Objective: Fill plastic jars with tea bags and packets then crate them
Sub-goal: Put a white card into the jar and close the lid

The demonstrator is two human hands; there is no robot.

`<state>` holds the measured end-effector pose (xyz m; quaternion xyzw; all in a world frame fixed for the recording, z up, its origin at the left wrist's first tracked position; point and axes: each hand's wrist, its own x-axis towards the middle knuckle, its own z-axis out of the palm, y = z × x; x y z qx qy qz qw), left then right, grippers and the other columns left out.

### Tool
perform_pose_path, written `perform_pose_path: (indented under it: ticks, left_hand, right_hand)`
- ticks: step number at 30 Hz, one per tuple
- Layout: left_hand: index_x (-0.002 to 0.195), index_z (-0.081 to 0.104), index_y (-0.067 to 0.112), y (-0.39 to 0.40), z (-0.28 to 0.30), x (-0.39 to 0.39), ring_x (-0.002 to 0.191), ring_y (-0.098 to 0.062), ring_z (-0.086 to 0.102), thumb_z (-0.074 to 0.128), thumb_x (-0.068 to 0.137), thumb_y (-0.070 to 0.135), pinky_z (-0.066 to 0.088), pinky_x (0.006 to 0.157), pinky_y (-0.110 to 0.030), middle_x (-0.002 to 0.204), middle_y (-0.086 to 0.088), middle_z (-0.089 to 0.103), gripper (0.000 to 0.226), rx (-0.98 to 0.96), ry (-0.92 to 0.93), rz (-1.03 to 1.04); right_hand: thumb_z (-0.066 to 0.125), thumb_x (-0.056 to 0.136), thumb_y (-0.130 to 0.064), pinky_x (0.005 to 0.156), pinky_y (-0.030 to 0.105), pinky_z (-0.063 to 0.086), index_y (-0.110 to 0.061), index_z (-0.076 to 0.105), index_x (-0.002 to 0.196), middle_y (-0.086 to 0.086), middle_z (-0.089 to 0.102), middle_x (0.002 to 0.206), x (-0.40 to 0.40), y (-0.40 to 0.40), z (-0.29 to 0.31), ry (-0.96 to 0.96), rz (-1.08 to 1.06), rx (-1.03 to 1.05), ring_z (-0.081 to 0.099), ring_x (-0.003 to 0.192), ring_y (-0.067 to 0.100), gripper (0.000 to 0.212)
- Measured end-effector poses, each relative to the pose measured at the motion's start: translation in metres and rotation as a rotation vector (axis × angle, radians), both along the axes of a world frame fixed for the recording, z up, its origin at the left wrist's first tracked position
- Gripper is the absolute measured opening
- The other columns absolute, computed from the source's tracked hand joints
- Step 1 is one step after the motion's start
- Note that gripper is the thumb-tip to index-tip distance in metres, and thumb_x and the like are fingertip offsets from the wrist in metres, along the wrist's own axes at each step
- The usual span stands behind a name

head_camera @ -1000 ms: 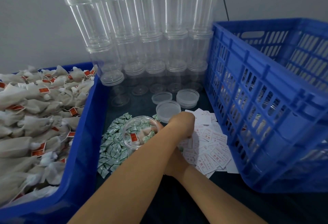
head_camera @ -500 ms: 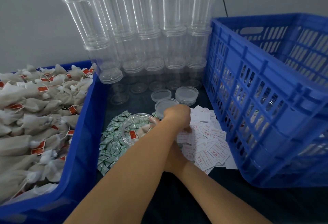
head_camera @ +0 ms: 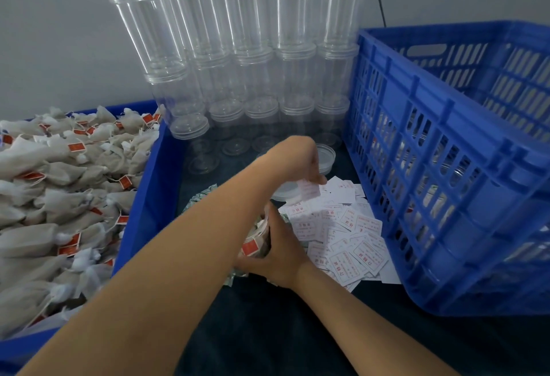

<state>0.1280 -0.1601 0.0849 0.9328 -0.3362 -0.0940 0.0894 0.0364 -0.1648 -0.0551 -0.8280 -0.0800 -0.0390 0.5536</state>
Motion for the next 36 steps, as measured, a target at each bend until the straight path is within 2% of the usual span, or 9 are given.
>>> perform_pose_path:
  ticks: [5,8,10,14,19,22,25,28,36]
  left_hand:
    - [0.078,0.073,0.026,0.035,0.041,-0.006,0.072,-0.006,0.065,0.075,0.079,0.029,0.052,0.062,-0.019,0.077,0.009,0.072,0.004,-0.129,0.098,-0.057]
    - [0.078,0.072,0.034,0.07,0.057,-0.01,0.068,0.003,0.066,0.073,0.081,0.02,0.053,0.06,-0.012,0.076,0.017,0.072,0.015,-0.177,0.205,-0.088]
    - [0.078,0.07,0.039,0.095,0.06,-0.013,0.07,0.009,0.064,0.07,0.083,0.015,0.049,0.062,-0.006,0.076,0.024,0.07,0.025,-0.148,0.244,-0.106]
    - [0.087,0.069,0.037,0.129,0.049,-0.019,0.074,0.011,0.063,0.069,0.084,0.013,0.047,0.066,-0.004,0.082,0.021,0.07,0.024,-0.065,0.263,-0.089]
    - [0.096,0.069,0.028,0.134,0.027,-0.024,0.072,0.011,0.058,0.07,0.083,0.016,0.044,0.061,-0.004,0.081,0.023,0.063,0.019,-0.02,0.12,-0.094]
    - [0.101,0.071,0.023,0.132,0.019,-0.026,0.073,0.012,0.055,0.068,0.084,0.014,0.043,0.067,-0.002,0.082,0.021,0.061,0.02,-0.047,0.089,-0.106]
    - [0.101,0.072,0.022,0.131,0.013,-0.028,0.074,0.011,0.056,0.068,0.084,0.012,0.044,0.07,-0.004,0.085,0.017,0.063,0.02,-0.079,0.091,-0.114]
    - [0.098,0.072,0.021,0.131,0.009,-0.03,0.076,0.006,0.058,0.067,0.084,0.012,0.048,0.074,-0.01,0.086,0.015,0.064,0.017,-0.109,0.053,-0.112]
    - [0.101,0.073,0.019,0.13,0.004,-0.034,0.082,-0.002,0.062,0.064,0.087,0.014,0.052,0.082,-0.023,0.097,0.006,0.07,0.018,-0.129,0.0,-0.128]
  right_hand:
    - [0.088,0.067,-0.045,0.106,0.015,0.036,-0.064,0.018,0.142,-0.032,0.037,0.144,0.0,-0.001,-0.002,-0.013,0.017,0.032,0.037,0.123,-0.019,0.105]
    - [0.088,0.065,-0.047,0.087,0.004,0.043,-0.078,0.027,0.12,-0.044,0.051,0.12,-0.006,-0.002,-0.001,-0.022,0.0,0.081,0.051,0.11,-0.021,0.088]
    - [0.087,0.062,-0.051,0.08,0.007,0.047,-0.071,0.038,0.114,-0.037,0.058,0.115,-0.007,-0.001,-0.001,-0.041,-0.02,0.084,0.059,0.106,-0.012,0.074]
    - [0.088,0.058,-0.055,0.102,0.03,0.046,-0.055,0.035,0.135,-0.016,0.049,0.137,-0.005,-0.001,0.001,-0.115,-0.027,0.089,0.049,0.129,0.006,0.094]
    - [0.089,0.055,-0.056,0.093,0.005,0.042,-0.05,0.037,0.138,-0.032,0.041,0.129,-0.005,-0.01,0.005,-0.104,-0.01,0.052,0.045,0.125,-0.01,0.098]
    - [0.089,0.052,-0.057,0.096,0.007,0.042,-0.049,0.035,0.142,-0.034,0.04,0.134,-0.004,-0.013,0.01,-0.055,0.024,0.036,0.043,0.127,-0.01,0.105]
    - [0.092,0.053,-0.051,0.104,0.018,0.044,-0.061,0.012,0.147,-0.031,0.038,0.145,-0.003,-0.017,0.016,0.039,0.079,0.027,0.043,0.132,-0.009,0.124]
    - [0.091,0.051,-0.053,0.091,-0.001,0.038,-0.071,-0.005,0.141,-0.044,0.028,0.139,-0.003,-0.021,0.027,0.097,0.133,-0.012,0.035,0.122,-0.029,0.133]
    - [0.092,0.061,-0.047,0.113,0.022,0.032,-0.047,0.002,0.154,-0.018,0.03,0.155,0.001,-0.026,0.053,0.081,0.176,-0.106,0.034,0.141,0.001,0.13]
